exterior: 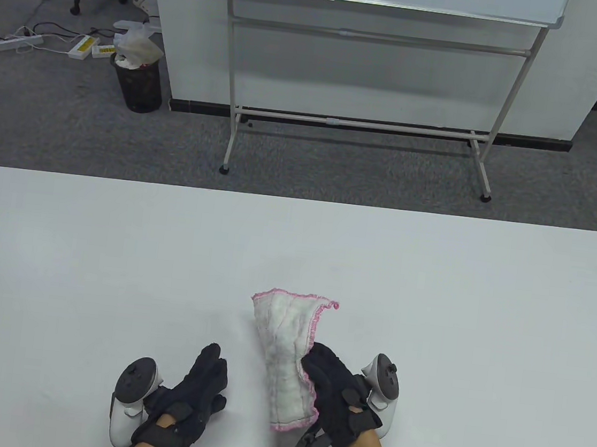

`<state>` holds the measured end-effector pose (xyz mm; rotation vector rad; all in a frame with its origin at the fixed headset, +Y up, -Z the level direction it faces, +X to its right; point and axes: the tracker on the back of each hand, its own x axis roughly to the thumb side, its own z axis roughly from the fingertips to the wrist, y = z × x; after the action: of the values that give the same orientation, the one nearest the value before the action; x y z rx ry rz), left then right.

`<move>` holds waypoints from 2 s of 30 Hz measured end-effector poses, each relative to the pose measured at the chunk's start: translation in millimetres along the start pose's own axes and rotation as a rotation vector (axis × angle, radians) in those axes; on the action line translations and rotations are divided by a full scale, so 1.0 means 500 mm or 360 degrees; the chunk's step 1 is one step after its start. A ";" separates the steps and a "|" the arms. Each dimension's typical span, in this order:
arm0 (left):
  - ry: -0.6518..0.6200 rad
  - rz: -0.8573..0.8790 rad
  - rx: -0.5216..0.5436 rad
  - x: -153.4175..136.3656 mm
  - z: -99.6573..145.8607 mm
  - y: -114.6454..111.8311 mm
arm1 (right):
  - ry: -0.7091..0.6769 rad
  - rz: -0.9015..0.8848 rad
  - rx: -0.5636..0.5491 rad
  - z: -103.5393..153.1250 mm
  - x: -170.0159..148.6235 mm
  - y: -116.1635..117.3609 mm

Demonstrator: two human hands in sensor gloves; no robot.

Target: Squeeze dry dish cloth into compact mass

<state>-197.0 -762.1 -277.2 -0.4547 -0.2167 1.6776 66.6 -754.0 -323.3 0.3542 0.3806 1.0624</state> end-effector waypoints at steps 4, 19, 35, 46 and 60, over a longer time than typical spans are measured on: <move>0.0035 0.0084 -0.0092 -0.014 -0.010 -0.011 | 0.0013 -0.0065 0.0192 -0.005 -0.009 0.038; -0.0241 0.0074 0.0004 0.009 -0.015 -0.013 | 0.0008 0.0137 0.0254 -0.011 -0.018 0.074; -0.0421 -0.0111 0.0471 0.052 0.014 0.043 | -0.0479 0.1420 -0.0091 0.037 0.095 0.100; -0.0390 -0.0142 -0.0114 0.048 -0.011 -0.043 | -0.0447 0.2258 0.0225 0.034 0.069 0.176; -0.0502 -0.0447 -0.0066 0.082 0.011 -0.074 | -0.0286 0.1806 0.0006 0.010 0.063 0.118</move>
<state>-170.2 -715.2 -264.6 -0.1766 -0.5239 1.4627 37.1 -700.5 -295.9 0.6955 -0.0216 2.1115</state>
